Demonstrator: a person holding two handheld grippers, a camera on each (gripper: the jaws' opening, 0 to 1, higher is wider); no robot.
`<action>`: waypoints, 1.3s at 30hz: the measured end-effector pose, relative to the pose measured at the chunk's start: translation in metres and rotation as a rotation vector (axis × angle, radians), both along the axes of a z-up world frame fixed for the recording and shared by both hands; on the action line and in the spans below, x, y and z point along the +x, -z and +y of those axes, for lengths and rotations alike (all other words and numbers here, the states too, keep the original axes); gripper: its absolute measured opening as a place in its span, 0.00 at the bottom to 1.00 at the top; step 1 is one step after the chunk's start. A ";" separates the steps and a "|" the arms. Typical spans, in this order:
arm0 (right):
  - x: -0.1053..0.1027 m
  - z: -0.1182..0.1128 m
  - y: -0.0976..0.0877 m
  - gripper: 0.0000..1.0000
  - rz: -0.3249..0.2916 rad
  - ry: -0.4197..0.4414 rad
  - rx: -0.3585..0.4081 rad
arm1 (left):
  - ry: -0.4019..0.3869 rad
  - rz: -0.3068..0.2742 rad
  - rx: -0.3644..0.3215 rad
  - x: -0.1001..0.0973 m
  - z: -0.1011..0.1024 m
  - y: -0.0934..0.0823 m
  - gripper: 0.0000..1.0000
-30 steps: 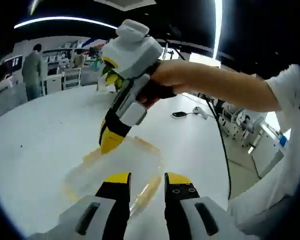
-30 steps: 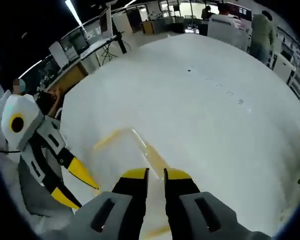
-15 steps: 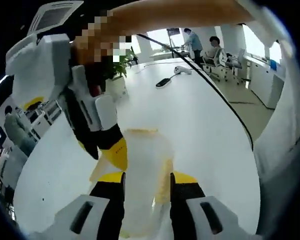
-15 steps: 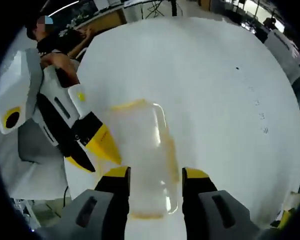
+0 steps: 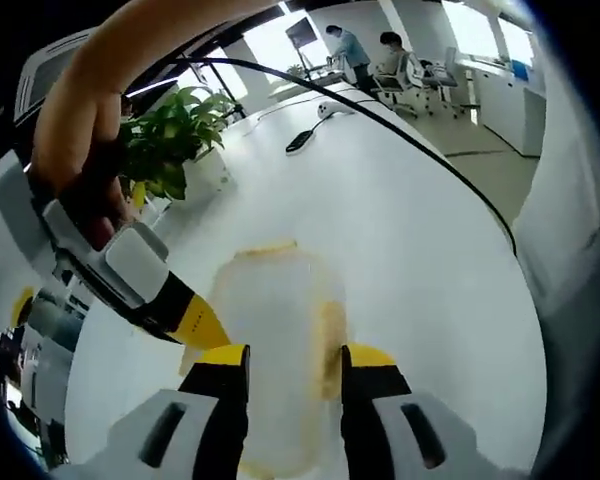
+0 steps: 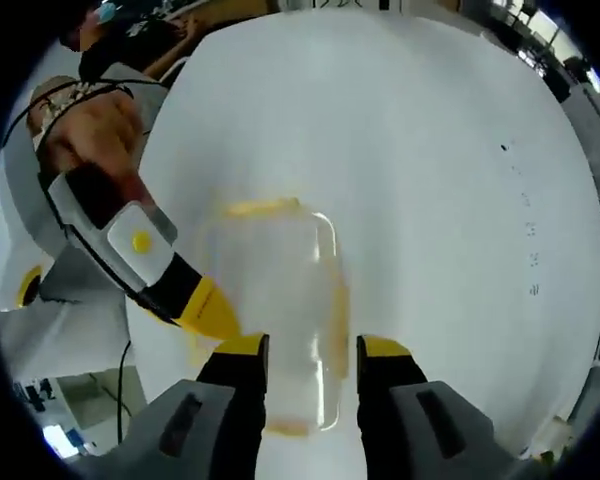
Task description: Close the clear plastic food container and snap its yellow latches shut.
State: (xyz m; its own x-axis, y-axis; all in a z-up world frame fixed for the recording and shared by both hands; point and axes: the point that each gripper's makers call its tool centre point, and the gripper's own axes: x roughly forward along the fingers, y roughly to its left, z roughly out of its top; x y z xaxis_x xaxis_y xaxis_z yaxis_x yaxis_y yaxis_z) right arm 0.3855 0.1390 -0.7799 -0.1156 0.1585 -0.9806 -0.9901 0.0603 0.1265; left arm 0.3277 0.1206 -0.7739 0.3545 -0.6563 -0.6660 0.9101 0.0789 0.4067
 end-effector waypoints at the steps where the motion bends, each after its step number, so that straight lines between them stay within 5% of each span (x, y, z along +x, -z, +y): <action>1: -0.001 0.000 0.000 0.31 0.005 -0.006 -0.001 | -0.001 -0.002 0.000 0.001 0.000 0.000 0.31; 7: -0.004 -0.002 0.002 0.34 0.056 -0.021 -0.035 | -0.011 0.047 -0.002 0.002 0.001 0.002 0.32; 10: -0.001 -0.002 0.002 0.35 0.064 -0.030 -0.039 | 0.002 0.028 0.007 0.003 0.001 0.002 0.32; 25: -0.001 0.000 0.004 0.35 0.025 -0.068 -0.144 | -0.038 0.014 -0.003 0.002 0.001 0.004 0.29; 39: -0.001 -0.001 0.006 0.35 0.078 -0.022 -0.104 | -0.020 0.018 -0.031 0.002 0.003 0.005 0.28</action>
State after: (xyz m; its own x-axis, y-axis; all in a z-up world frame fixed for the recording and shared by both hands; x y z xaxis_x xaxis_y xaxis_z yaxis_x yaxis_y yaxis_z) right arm 0.3849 0.1377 -0.7858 -0.1943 0.0526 -0.9795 -0.9788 0.0557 0.1971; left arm 0.3295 0.1234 -0.7789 0.3558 -0.6695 -0.6521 0.9155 0.1096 0.3871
